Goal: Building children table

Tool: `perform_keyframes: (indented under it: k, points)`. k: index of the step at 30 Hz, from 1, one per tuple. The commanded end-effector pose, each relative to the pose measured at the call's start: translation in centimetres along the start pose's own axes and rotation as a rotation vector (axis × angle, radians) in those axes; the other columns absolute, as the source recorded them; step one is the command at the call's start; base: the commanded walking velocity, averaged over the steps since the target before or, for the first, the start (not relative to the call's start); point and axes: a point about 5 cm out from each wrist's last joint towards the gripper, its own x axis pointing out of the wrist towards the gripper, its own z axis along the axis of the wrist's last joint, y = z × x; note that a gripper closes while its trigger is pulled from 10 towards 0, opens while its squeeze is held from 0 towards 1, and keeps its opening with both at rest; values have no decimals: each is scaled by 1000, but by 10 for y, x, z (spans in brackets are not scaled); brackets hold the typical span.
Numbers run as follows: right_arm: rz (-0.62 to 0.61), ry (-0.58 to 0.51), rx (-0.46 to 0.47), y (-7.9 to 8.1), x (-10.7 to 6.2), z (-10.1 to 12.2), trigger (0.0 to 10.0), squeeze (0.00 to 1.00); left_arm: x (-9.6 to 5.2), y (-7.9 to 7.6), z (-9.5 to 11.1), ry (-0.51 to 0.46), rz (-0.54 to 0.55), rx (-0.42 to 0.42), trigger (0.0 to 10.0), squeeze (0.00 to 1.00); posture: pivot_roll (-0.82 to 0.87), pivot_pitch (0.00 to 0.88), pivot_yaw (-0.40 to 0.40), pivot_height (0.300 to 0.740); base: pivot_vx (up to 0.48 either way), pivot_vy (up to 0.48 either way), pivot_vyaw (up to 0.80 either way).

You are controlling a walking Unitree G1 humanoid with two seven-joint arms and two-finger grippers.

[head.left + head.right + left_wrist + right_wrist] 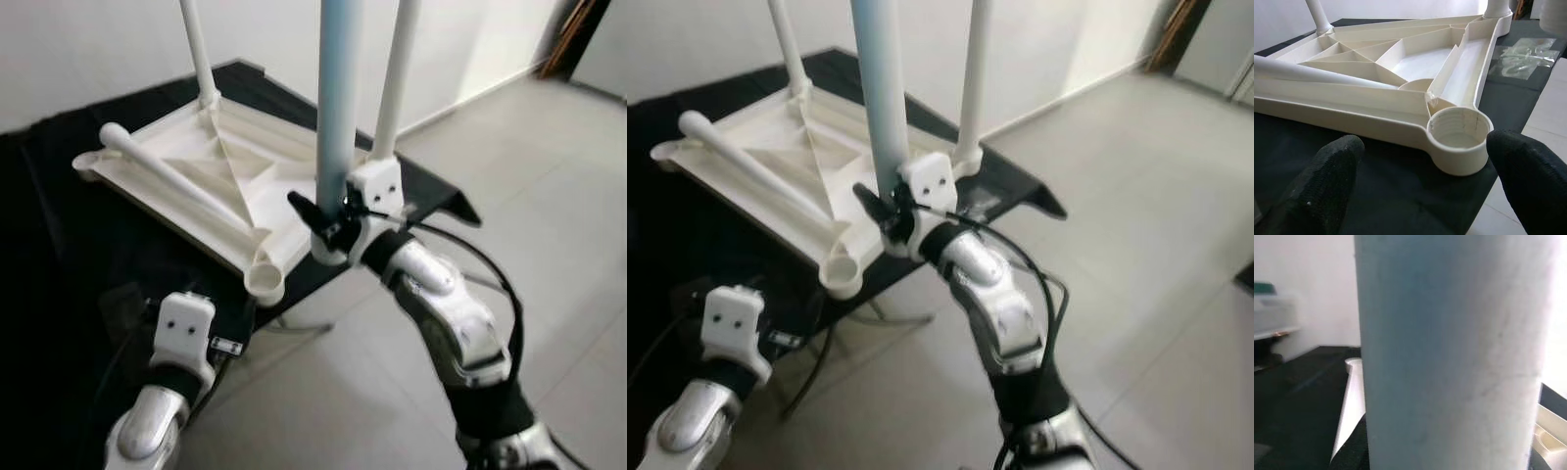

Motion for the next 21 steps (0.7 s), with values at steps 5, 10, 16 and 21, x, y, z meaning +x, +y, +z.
perform_keyframes:
  k: [5,10,16,21]
  points:
    - [86,-40,13,9,-2,5,10000,0,-6,5,-1,20,29,22,10000,0,-1,141,14,740,0,0,0]
    - [210,-49,-9,13,-4,7,10000,0,-9,8,-2,35,49,37,10000,0,2,151,15,740,0,0,0]
    - [313,-50,-34,9,-4,7,10000,0,-13,12,-5,61,82,52,10000,0,7,161,14,740,0,0,0]
    - [477,-77,-74,-2,3,12,10000,0,-22,15,-9,94,116,71,10000,0,14,176,17,740,0,0,0]
